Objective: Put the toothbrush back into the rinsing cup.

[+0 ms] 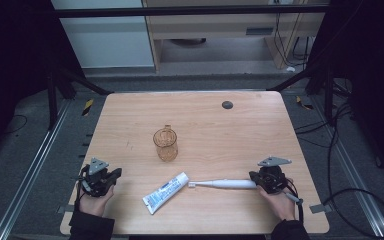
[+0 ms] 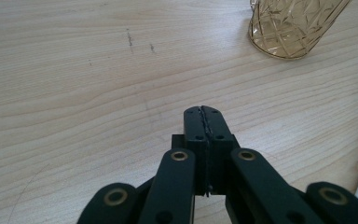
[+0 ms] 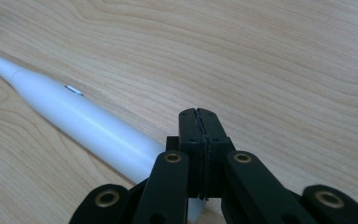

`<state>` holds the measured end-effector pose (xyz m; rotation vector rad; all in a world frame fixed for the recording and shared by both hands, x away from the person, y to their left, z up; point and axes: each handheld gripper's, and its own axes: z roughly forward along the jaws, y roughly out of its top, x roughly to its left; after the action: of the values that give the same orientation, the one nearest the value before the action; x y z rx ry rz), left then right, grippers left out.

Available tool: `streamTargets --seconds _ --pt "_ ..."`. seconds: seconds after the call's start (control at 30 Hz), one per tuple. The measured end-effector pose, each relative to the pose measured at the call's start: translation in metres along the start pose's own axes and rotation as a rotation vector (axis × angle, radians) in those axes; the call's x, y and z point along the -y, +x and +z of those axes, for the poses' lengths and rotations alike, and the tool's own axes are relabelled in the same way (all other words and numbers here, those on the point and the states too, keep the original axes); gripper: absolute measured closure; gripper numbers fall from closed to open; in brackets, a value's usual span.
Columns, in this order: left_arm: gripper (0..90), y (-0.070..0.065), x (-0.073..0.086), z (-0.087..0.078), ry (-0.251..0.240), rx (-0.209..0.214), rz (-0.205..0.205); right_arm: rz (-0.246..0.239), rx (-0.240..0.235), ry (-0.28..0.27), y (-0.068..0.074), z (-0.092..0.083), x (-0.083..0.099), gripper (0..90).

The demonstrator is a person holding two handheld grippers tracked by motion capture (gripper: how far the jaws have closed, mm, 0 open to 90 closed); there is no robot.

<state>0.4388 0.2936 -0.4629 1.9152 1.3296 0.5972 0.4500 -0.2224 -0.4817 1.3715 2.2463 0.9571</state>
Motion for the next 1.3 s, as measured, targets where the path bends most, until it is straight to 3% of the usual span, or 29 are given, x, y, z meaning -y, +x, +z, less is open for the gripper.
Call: streamTargets --seconds 0.63,1.3 --pt "89.5 0.000 0.000 0.000 0.001 0.000 -0.001 0.007 0.002 0.009 0.003 -0.017 0.022 89.5" --pt "89.5 0.000 0.000 0.000 0.004 -0.001 -0.002 0.011 -0.026 -0.005 0.013 -0.033 0.039 87.9"
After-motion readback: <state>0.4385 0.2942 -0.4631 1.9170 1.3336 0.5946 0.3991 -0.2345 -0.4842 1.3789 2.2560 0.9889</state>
